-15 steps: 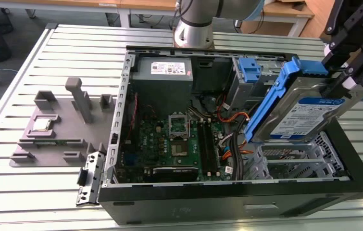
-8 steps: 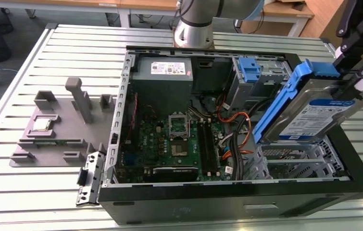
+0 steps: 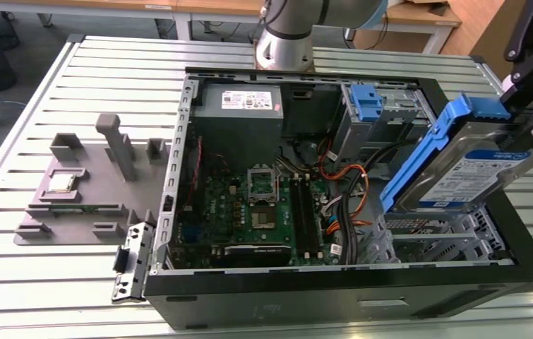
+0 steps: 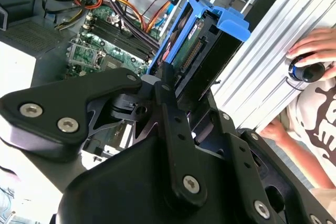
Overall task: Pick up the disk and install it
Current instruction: 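Insert the disk into the insertion slot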
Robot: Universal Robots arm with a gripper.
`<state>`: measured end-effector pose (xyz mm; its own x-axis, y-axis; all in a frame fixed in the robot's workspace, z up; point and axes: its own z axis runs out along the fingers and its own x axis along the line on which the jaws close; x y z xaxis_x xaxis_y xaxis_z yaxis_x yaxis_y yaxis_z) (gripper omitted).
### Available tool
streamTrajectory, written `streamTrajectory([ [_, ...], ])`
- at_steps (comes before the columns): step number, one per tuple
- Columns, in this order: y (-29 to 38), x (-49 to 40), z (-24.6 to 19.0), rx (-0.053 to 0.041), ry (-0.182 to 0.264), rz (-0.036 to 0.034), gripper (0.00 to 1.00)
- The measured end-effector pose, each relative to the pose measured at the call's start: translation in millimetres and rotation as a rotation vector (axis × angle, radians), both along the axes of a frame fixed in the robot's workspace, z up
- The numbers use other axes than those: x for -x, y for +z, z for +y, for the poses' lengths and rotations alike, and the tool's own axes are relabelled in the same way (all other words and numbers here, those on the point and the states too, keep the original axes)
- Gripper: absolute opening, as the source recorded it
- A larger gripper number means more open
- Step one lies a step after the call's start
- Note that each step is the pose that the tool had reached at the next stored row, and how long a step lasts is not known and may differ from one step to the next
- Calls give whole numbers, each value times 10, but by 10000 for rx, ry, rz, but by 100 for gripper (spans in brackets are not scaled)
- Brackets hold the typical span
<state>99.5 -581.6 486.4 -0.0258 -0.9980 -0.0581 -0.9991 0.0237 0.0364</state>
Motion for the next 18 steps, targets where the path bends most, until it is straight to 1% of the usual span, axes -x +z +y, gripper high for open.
streamTrajectory([
  [6, -85, -11, -1, -2, -1, 0, 35],
  [8, -102, -20, 0, 0, 1, -1, 35],
  [14, -122, -139, 0, 5, 0, 0, 35],
  [18, -184, -158, 0, 10, -1, 0, 35],
])
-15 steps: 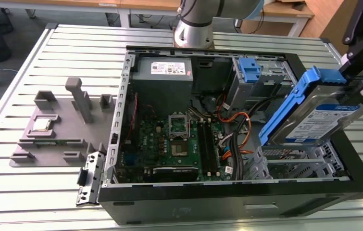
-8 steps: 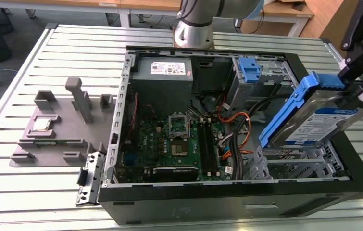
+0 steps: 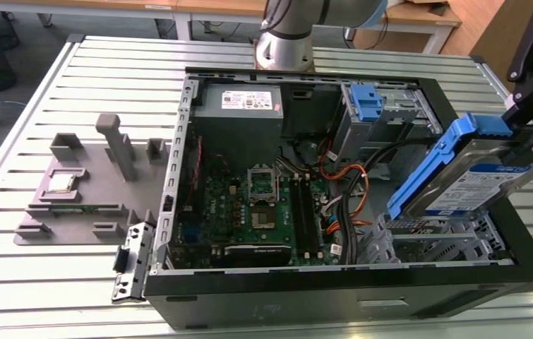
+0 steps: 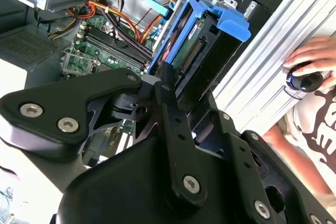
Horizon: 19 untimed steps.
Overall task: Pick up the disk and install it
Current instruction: 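Insert the disk into the insertion slot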
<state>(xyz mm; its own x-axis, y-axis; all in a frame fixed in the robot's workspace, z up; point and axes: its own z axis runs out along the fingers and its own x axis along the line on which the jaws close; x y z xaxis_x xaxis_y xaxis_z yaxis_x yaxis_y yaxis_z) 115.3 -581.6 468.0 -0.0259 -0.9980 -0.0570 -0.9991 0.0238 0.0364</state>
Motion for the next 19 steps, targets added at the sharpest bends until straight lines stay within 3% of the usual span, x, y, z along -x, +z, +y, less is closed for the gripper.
streamTrajectory([
  [6, -41, -42, 0, 6, 0, 0, 35],
  [19, -108, -47, -3, 5, -6, 0, 35],
])
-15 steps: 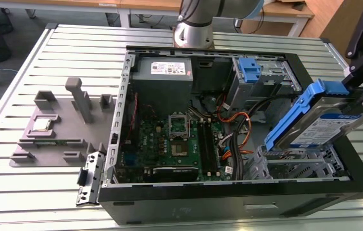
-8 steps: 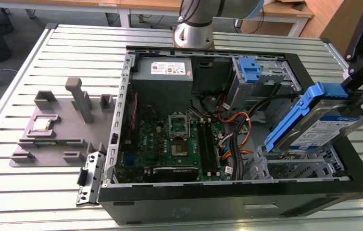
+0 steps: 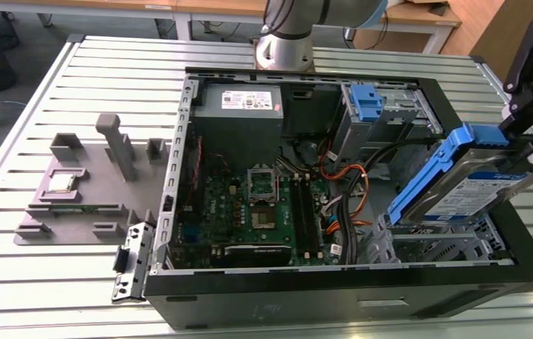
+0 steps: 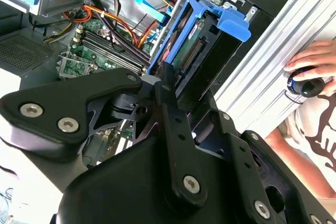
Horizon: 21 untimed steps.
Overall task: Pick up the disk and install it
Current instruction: 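Insert the disk into the insertion slot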
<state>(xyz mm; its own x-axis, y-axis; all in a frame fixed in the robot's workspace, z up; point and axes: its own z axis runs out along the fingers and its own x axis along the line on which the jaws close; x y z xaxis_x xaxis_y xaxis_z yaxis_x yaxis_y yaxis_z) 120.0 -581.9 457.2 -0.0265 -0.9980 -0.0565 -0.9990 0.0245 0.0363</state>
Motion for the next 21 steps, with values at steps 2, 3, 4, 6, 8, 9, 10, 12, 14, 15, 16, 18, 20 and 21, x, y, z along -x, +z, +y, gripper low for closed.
streamTrajectory([
  [2, -17, 0, 0, 0, 0, 0, 35],
  [3, -24, 0, 0, 0, 0, 0, 35],
  [4, -27, 0, 0, -1, 1, 0, 35],
  [6, -27, 0, 0, 1, 0, 0, 35],
  [8, -27, 0, 0, 0, 0, 0, 35],
  [9, -29, 0, -2, 0, 0, 0, 35],
  [10, -31, 0, -4, -3, 0, 0, 35],
  [12, -31, 0, -5, -1, 0, 0, 35],
  [14, -31, 0, -6, 3, 0, 0, 35],
  [15, -35, 0, -6, 3, 1, 0, 35],
  [16, -39, 0, -6, 4, 0, 0, 35],
  [18, -40, 0, -6, 5, 0, 0, 35],
  [20, -44, 0, -6, 2, 0, 0, 35],
  [21, -47, 0, -6, 2, 0, 0, 35],
])
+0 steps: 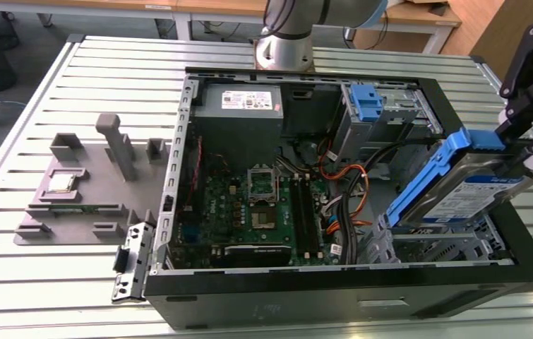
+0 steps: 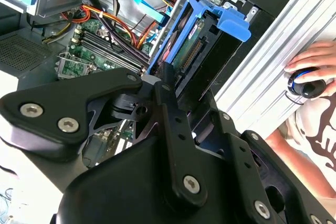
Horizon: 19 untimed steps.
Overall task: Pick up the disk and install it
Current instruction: 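Insert the disk into the insertion slot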
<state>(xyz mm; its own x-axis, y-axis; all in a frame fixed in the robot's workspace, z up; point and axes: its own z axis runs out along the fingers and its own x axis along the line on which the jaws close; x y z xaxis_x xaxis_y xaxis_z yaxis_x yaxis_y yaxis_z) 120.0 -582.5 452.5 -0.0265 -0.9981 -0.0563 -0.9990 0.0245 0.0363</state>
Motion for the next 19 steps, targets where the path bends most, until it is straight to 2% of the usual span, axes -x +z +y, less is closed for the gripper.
streamTrajectory([
  [15, -34, 0, 0, 2, 0, 0, 35],
  [19, -65, 0, 0, 1, 0, 0, 35],
])
